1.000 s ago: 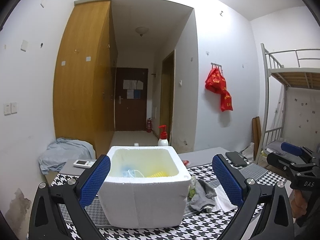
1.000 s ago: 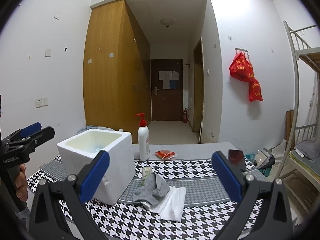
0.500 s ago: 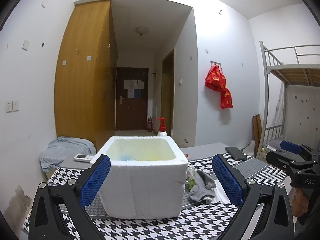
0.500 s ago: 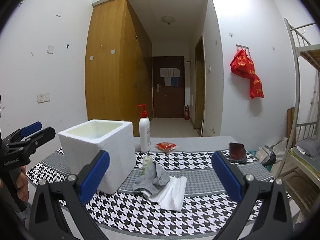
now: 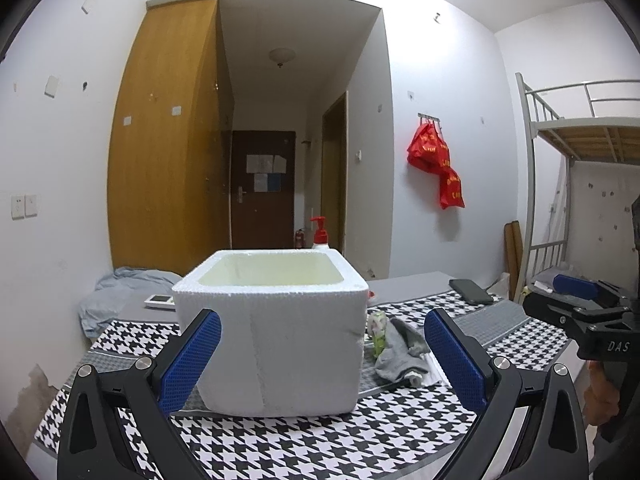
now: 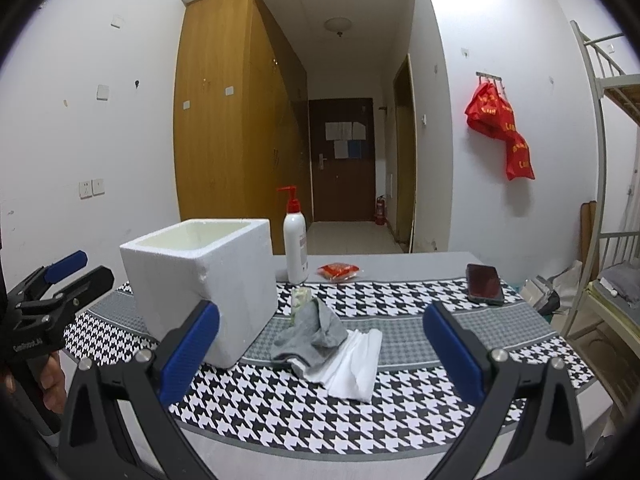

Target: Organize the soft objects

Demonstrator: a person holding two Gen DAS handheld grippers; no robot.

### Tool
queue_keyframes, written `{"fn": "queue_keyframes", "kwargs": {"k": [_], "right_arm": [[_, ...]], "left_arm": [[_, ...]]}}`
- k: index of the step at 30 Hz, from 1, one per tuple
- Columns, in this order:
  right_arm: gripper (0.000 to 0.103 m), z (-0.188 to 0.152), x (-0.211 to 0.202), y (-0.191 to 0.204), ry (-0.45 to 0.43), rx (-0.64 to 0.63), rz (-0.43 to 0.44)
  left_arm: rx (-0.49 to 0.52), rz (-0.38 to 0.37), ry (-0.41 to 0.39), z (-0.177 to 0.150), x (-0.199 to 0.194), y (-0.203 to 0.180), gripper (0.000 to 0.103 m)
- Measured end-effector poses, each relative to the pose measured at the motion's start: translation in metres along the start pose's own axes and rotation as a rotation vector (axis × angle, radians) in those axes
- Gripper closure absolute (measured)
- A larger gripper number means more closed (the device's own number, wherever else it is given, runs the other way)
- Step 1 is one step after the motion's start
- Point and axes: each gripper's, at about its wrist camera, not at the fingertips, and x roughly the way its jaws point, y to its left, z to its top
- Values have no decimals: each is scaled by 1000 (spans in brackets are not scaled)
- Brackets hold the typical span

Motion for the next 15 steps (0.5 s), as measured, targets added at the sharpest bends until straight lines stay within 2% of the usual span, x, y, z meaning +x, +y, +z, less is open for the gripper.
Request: {"fn": "queue_keyframes", "kwargs": {"k": [5,15], "right_arm": [[0,-6,3,-3,13,13,2],[0,-13,8,-19,47,35,-32]], "left_arm": [[-12,-12,15,-5,4,-4,1],[7,-120,68,-10,22,-31,1]]}}
